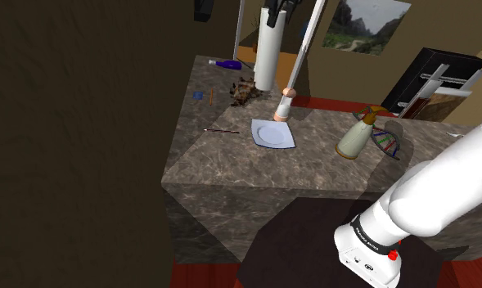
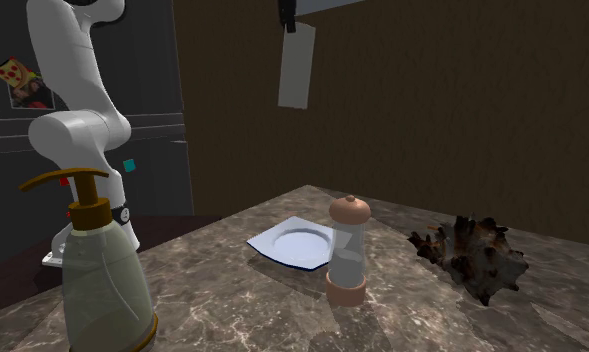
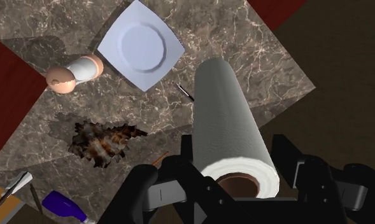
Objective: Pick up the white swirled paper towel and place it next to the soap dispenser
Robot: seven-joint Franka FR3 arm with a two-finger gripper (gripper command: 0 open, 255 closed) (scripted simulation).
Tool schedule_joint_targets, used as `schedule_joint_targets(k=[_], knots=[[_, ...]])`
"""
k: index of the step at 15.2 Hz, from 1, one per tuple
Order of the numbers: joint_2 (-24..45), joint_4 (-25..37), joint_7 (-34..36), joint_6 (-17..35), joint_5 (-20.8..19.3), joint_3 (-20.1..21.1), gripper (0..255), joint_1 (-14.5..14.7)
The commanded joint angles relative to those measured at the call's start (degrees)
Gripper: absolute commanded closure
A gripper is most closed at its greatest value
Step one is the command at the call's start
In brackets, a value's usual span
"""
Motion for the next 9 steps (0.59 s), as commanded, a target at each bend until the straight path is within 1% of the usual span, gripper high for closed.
schedule_joint_targets(k=[1, 5, 9], knots=[[-1.7, -1.4, -1.2, -0.2, 0.5, -0.7, 255, -0.5], [-9.5, -9.8, -6.0, 0.8, 1.9, -4.0, 255, -2.3], [-16.1, -16.4, -10.8, 0.9, 2.3, -7.5, 255, -3.6]])
